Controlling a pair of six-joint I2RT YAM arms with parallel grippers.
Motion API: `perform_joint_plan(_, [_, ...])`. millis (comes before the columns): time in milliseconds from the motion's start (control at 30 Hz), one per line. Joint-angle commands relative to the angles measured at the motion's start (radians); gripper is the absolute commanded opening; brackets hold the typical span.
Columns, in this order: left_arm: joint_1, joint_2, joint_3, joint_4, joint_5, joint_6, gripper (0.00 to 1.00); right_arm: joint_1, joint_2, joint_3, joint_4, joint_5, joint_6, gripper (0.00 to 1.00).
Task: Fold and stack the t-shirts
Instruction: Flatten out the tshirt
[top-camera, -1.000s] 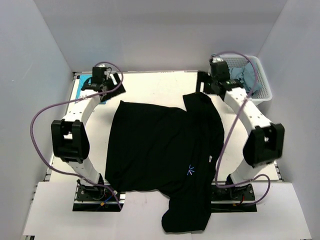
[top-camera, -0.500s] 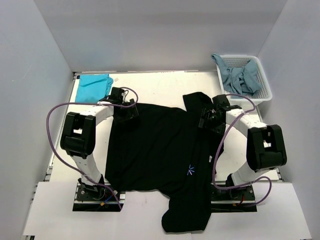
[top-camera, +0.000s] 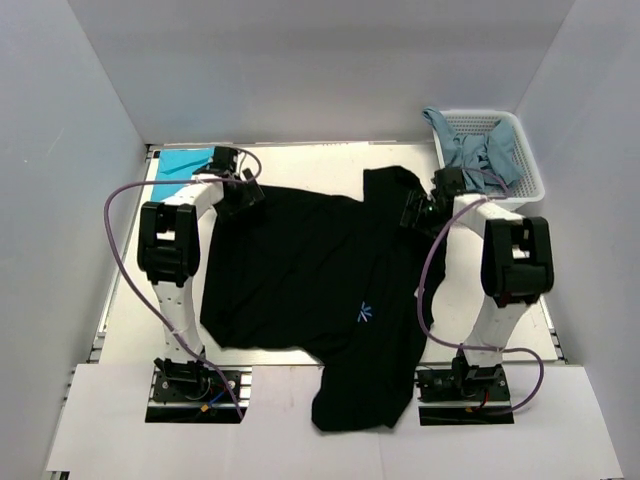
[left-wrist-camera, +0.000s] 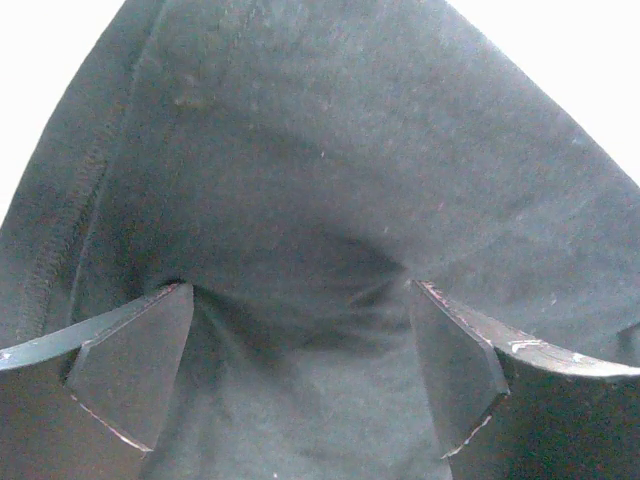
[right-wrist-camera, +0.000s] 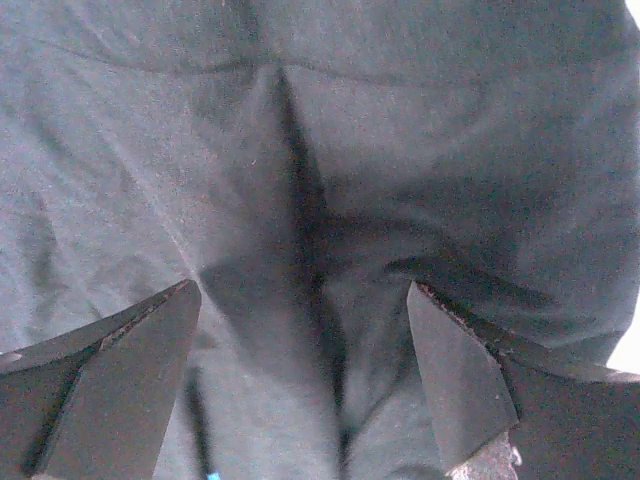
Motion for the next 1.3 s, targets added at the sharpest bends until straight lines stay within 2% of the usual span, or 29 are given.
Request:
perform_joint_plan(0, [0.056,0.139,0.073,-0.044,-0.059,0.055,1.00,-0.004,0.130,0.121,0.059,-0.065,-0.143,0.90])
perform_joint_plan(133, [0.065,0.245,0.287,-0.099,-0.068,0.102,1.00,0.001,0.264,0.380,-0.005,-0.014,-0.247,0.90])
perform_joint_plan(200, [0.065,0.278,0.381,-0.142,-0.068,0.121,1.00,-0.002,0.329,0.451,-0.059,0.024,-0.301,0.90])
perform_joint_plan(233, [0.065,0.291,0.401,-0.142,-0.068,0.148,1.00,0.001,0.345,0.551,-0.074,0.027,-0.348,0.90])
perform_joint_plan(300, [0.065,0.291,0.426,-0.144,-0.033,0.162,1.00,0.011,0.371,0.638,-0.108,-0.003,-0.379,0.90])
perform_joint_plan(400, [0.065,0.253,0.415,-0.122,0.006,0.173,1.00,0.031,0.353,0.683,-0.136,-0.038,-0.450,0.90])
perform_joint_plan(500, [0.065,0.188,0.415,-0.122,0.027,0.173,1.00,0.065,0.289,0.689,-0.160,-0.011,-0.485,0.90])
perform_joint_plan(600, [0.056,0.093,0.391,-0.162,0.027,0.173,1.00,0.120,0.191,0.622,-0.174,0.023,-0.474,0.90])
perform_joint_plan(700, [0.056,-0.006,0.308,-0.231,-0.042,0.133,1.00,0.171,0.095,0.502,-0.174,0.027,-0.413,0.90])
perform_joint_plan(733, [0.056,-0.087,0.274,-0.275,-0.088,0.122,1.00,0.183,0.022,0.472,-0.165,0.030,-0.378,0.90])
perform_joint_plan(833, [0.047,-0.242,0.075,-0.352,-0.180,0.034,1.00,0.234,-0.102,0.257,-0.156,0.063,-0.253,0.90])
perform_joint_plan(867, [0.047,-0.354,-0.042,-0.361,-0.180,0.007,1.00,0.261,-0.126,0.215,-0.153,0.060,-0.215,0.90])
perform_joint_plan(900, [0.062,-0.414,-0.107,-0.361,-0.159,-0.034,1.00,0.271,-0.173,0.097,-0.147,0.054,-0.195,0.90])
perform_joint_plan(933, [0.062,-0.473,-0.237,-0.370,-0.137,-0.051,1.00,0.292,-0.214,0.059,-0.148,0.049,-0.159,0.90])
perform_joint_plan(1000, [0.046,-0.639,-0.354,-0.351,-0.126,-0.051,1.00,0.314,-0.264,-0.068,-0.169,0.059,-0.137,0.90])
perform_joint_plan(1067, [0.046,-0.727,-0.492,-0.291,-0.039,-0.051,1.00,0.323,-0.311,-0.125,-0.191,0.105,-0.079,0.90])
perform_joint_plan(1100, [0.046,-0.788,-0.569,-0.256,0.036,-0.051,1.00,0.315,-0.325,-0.209,-0.188,0.124,-0.032,0.90])
perform_joint_plan(1167, [0.036,-0.826,-0.623,-0.147,0.119,-0.060,1.00,0.309,-0.353,-0.269,-0.191,0.148,0.003,0.90])
perform_joint_plan(1267, [0.036,-0.826,-0.645,-0.102,0.180,-0.070,1.00,0.298,-0.354,-0.364,-0.141,0.127,0.017,0.90])
